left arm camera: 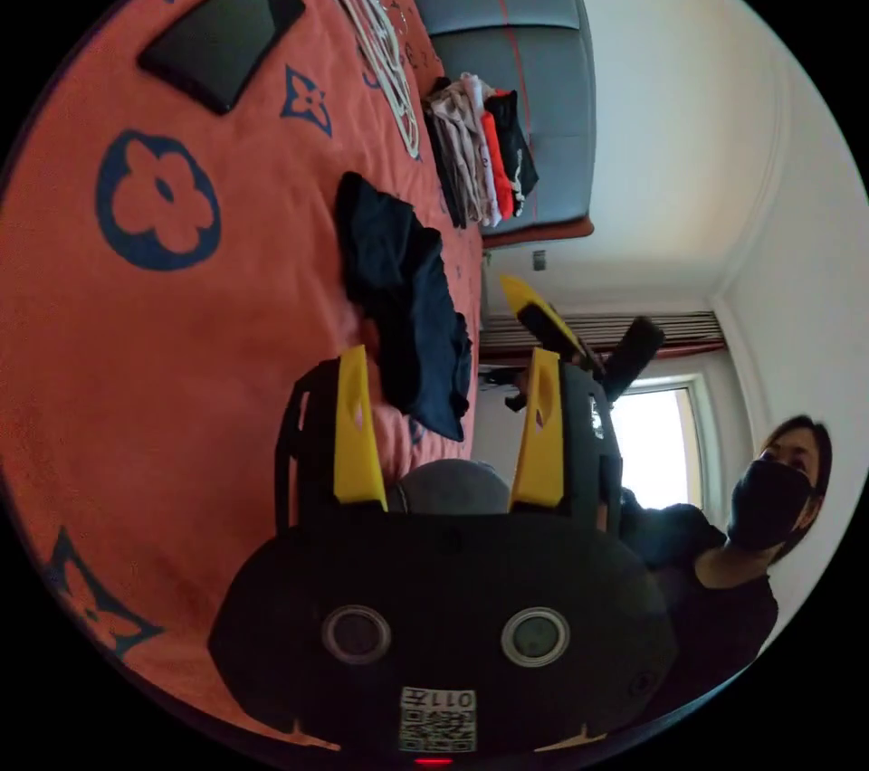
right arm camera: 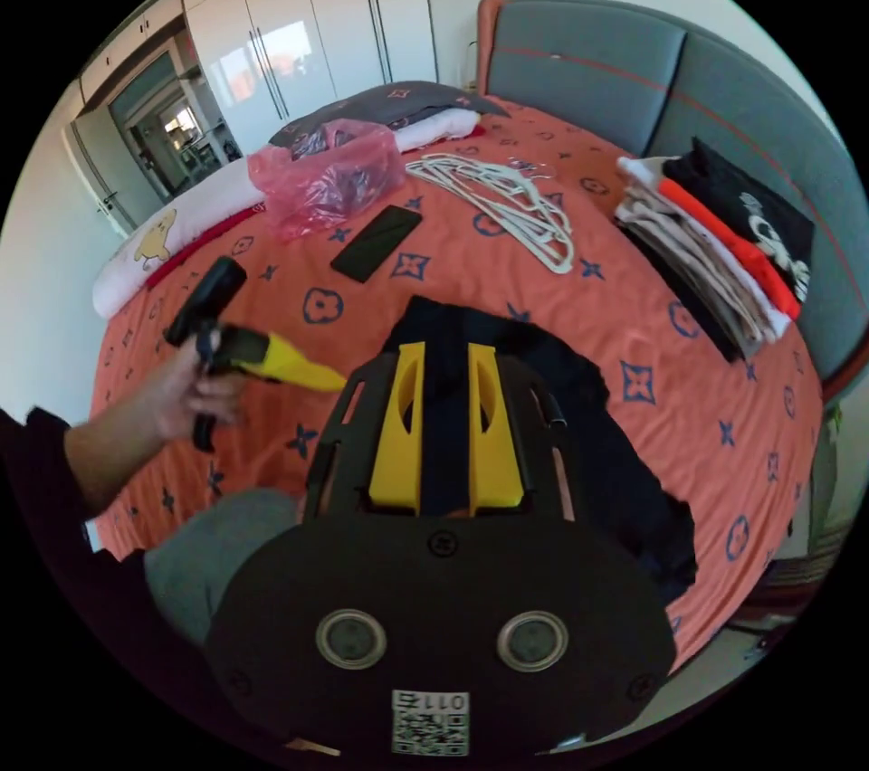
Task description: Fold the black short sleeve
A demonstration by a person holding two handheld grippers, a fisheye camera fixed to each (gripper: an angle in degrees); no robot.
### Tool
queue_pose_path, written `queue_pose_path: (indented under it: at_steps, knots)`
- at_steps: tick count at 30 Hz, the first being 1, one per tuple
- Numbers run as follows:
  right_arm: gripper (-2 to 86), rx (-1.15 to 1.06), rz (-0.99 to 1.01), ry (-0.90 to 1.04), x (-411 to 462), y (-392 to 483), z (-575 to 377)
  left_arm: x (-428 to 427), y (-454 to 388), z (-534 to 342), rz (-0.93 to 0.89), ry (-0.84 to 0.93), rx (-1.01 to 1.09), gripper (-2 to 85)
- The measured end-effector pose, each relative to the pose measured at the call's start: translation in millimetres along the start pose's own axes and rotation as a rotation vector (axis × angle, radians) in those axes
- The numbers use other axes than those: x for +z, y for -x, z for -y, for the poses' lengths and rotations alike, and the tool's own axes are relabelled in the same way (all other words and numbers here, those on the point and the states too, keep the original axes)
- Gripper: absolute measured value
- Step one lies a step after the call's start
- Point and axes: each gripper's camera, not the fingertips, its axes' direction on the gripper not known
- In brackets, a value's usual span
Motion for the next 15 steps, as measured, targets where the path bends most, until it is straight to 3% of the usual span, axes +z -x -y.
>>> queue_pose_path:
  at_steps: [5,11,15]
  knots:
    - [8.1,-0.174,0.073,0.223,53,-12,111,11,34,-13,0.021,0.033,-0.014,19.4]
    - [9.7,-0.31,0.075,0.493,107,-11,196,7,44,-24,0.205,0.003,0.058,15.4]
    - [6.5,-0.338,-0.056,0.59,143,-13,224,5,56,-28,0.223,-0.069,0.0,9.8]
